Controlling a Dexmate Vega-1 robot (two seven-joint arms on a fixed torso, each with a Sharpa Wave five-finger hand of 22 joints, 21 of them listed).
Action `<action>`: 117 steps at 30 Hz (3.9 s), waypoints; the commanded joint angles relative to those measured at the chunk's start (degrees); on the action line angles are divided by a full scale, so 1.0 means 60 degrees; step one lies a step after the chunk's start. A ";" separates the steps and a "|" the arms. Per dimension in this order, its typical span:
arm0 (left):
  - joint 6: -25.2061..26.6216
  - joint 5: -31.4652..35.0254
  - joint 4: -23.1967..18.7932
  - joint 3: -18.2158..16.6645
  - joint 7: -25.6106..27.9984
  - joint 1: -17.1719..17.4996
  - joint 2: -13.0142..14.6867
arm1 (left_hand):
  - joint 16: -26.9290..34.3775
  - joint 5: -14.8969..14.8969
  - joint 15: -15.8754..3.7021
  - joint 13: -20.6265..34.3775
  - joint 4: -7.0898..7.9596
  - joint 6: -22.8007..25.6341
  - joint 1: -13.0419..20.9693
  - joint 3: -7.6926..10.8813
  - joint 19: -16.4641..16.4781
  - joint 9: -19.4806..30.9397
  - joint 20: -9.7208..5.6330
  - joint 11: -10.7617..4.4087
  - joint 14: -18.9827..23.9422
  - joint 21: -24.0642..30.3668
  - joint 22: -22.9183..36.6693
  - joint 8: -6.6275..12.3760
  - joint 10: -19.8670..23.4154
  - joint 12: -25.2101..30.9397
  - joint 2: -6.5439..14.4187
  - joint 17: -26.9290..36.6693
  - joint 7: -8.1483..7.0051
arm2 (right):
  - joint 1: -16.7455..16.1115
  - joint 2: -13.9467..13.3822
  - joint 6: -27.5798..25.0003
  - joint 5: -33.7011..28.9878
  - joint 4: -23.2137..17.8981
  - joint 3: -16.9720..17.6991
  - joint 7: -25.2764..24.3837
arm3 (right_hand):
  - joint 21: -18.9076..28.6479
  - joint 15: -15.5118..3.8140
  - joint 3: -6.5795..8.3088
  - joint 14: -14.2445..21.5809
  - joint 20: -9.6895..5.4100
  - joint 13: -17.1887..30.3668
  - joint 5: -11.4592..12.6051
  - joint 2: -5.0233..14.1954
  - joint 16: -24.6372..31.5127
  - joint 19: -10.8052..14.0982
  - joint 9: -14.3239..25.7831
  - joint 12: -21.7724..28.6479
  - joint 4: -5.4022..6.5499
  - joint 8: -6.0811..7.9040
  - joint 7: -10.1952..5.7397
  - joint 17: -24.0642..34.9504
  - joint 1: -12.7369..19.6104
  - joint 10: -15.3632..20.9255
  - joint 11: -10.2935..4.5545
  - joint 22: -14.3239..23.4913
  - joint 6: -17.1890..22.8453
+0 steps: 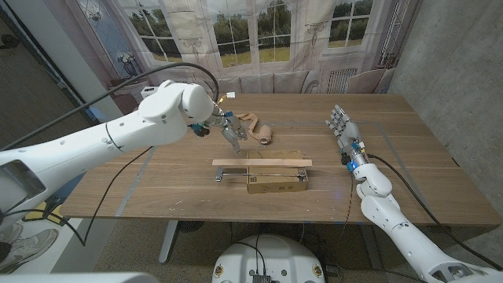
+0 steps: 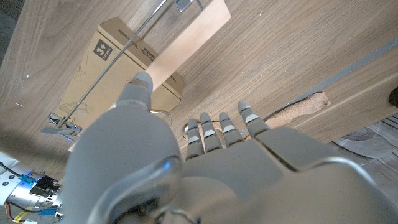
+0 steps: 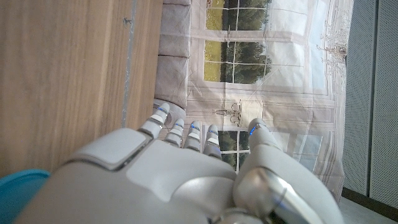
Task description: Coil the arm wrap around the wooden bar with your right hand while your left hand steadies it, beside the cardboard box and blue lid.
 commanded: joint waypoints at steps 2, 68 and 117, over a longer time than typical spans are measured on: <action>-0.0111 0.0561 0.0392 0.0295 -0.0579 -0.0052 -0.0414 | 0.0127 -0.0111 0.0022 0.0143 0.0067 0.0294 0.0010 -0.0024 0.0164 0.0053 0.0028 0.0066 0.0325 0.0064 0.0048 0.0056 0.0232 0.0144 0.0232 0.0084 0.0031 | 0.0002 0.0068 0.0042 0.0080 0.0176 0.0050 0.0130 | 0.0038 0.0057 -0.0016 0.0025 0.0068 0.0026 0.0039 0.0010 0.0046 0.0079 0.0056 0.0050 -0.0005 0.0057 -0.0039 0.0035 -0.0030 0.0068 -0.0020 0.0055 0.0043; -0.0727 0.2187 0.1954 0.1077 -0.1663 0.0154 -0.1703 | 0.0568 -0.0922 -0.0041 0.1150 -0.0072 0.1187 0.0726 0.0449 0.0991 0.0425 0.0245 0.0092 0.1332 0.0436 0.0149 0.0385 0.0888 0.0784 0.1640 0.0453 0.0237 | 0.0147 0.0258 0.0056 0.0200 0.0704 0.0290 0.0326 | 0.0025 0.0117 -0.0052 0.0111 0.0128 0.0027 0.0043 0.0027 0.0041 0.0108 0.0056 0.0040 0.0003 0.0053 -0.0045 0.0039 -0.0046 0.0089 -0.0026 0.0059 0.0057; -0.0249 -0.0865 0.0240 -0.1332 0.2893 0.2416 -0.0375 | 0.6446 -0.1203 -0.2023 0.5979 0.2034 0.5010 0.2051 0.3255 0.7068 0.1915 -0.2313 -0.0411 1.0560 0.8719 0.2646 0.0653 0.6328 0.5199 0.1909 0.5675 0.0582 | -0.0139 0.0106 0.0115 -0.0119 0.0187 0.0150 -0.0226 | 0.0023 0.0185 -0.0068 0.0212 0.0188 0.0028 0.0047 0.0020 0.0049 0.0135 0.0056 0.0039 -0.0011 0.0065 -0.0039 0.0035 -0.0036 0.0105 -0.0008 0.0060 0.0105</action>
